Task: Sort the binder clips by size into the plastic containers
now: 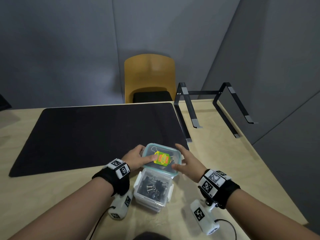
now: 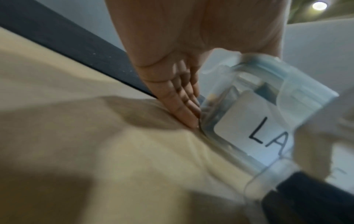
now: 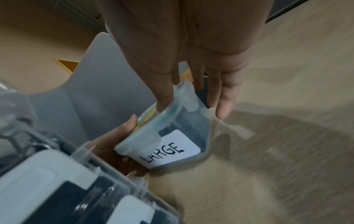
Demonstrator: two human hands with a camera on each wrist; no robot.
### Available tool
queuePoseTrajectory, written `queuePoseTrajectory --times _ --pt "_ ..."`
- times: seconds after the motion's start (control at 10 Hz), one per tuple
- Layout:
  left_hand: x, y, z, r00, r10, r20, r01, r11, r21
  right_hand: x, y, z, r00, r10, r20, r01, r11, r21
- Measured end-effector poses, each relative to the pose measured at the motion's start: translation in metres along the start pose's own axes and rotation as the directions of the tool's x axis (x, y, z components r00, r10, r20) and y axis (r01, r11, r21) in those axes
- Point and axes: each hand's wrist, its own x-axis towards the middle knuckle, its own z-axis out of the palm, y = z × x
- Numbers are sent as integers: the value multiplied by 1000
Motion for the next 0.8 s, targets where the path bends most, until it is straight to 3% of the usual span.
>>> queuePoseTrajectory --times 0.2,0.4,0.5,0.6,0.8 --pt "-9 -10 -8 991 71 -117 -80 994 -78 -1 0 -2 995 42 95 -40 999 -28" --pt "-13 -11 -4 989 88 -118 -106 983 -153 0 1 -2 996 41 83 -36 997 -66" --pt "-13 -8 -7 992 90 -85 -99 989 -111 -1 -2 -3 997 28 78 -21 995 -98" --pt "-12 -6 -13 993 116 -11 -114 987 112 2 -2 -5 998 40 54 -32 990 -138" --pt "-12 13 -33 999 -7 -32 13 987 162 3 -18 -14 998 27 56 -5 935 -355"
